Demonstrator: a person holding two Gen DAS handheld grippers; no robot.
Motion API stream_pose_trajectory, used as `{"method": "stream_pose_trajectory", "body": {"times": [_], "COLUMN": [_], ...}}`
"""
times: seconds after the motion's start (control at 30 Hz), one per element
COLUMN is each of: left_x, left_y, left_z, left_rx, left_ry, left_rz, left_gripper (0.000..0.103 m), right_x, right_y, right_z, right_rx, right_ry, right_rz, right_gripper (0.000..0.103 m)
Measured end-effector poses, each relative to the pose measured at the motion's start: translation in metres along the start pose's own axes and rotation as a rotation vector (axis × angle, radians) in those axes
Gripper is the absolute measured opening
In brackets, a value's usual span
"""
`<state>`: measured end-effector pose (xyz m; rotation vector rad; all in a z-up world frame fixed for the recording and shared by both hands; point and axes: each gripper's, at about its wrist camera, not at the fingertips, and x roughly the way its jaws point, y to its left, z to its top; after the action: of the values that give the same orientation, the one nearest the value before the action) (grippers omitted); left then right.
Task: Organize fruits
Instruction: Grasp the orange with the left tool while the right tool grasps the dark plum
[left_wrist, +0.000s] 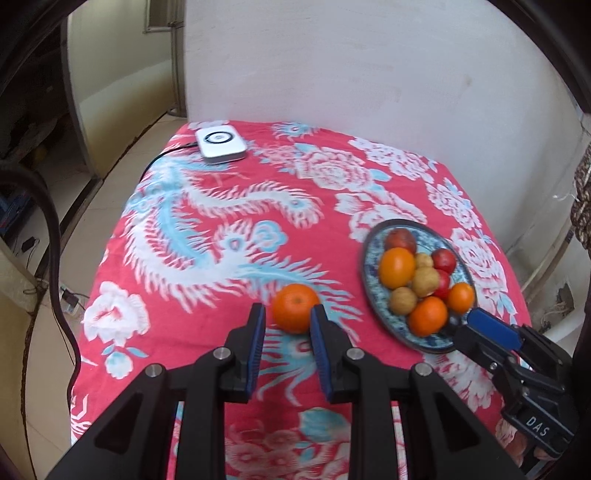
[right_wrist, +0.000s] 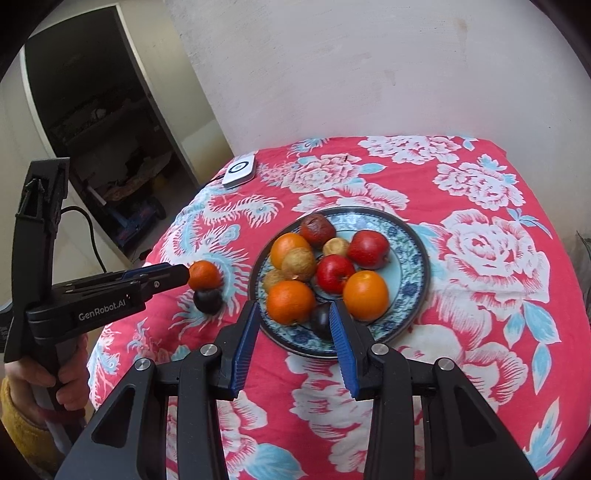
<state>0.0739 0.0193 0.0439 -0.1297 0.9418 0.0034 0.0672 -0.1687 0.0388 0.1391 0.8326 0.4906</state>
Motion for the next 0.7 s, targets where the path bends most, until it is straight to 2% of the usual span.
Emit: {"method": "stream_pose_trajectory", "body": {"times": [0.13,0.27,0.53,0.7], "left_x": [0.0,0.002,0.012,0.022], "left_y": [0.012,0.017,0.011,0.008], "left_z": [-0.002,-0.001,0.002,0.004], "left_rx": [-0.022,-0.041,-0.038,-0.026], "left_ry": [0.003,0.017,0.04,0.057], "left_rz": [-0.01,-0.053,-0.117,-0.118], "left_gripper": [0.025,0.025,0.026,0.031], "right_x": [0.003,0.007,0.012,0.014], "right_y": [0.009,0.017,0.029,0.033], "right_z": [0.0,-0.001,-0.004,-0.005], "right_rx": [-0.018,-0.038,-0.062,-0.071], "right_ry": [0.01,0.023,0.042,0.05], "right_rz": [-0.001,0.0,-0.006,-0.007], "right_gripper": [0.041,0.041,0.041,0.041]}}
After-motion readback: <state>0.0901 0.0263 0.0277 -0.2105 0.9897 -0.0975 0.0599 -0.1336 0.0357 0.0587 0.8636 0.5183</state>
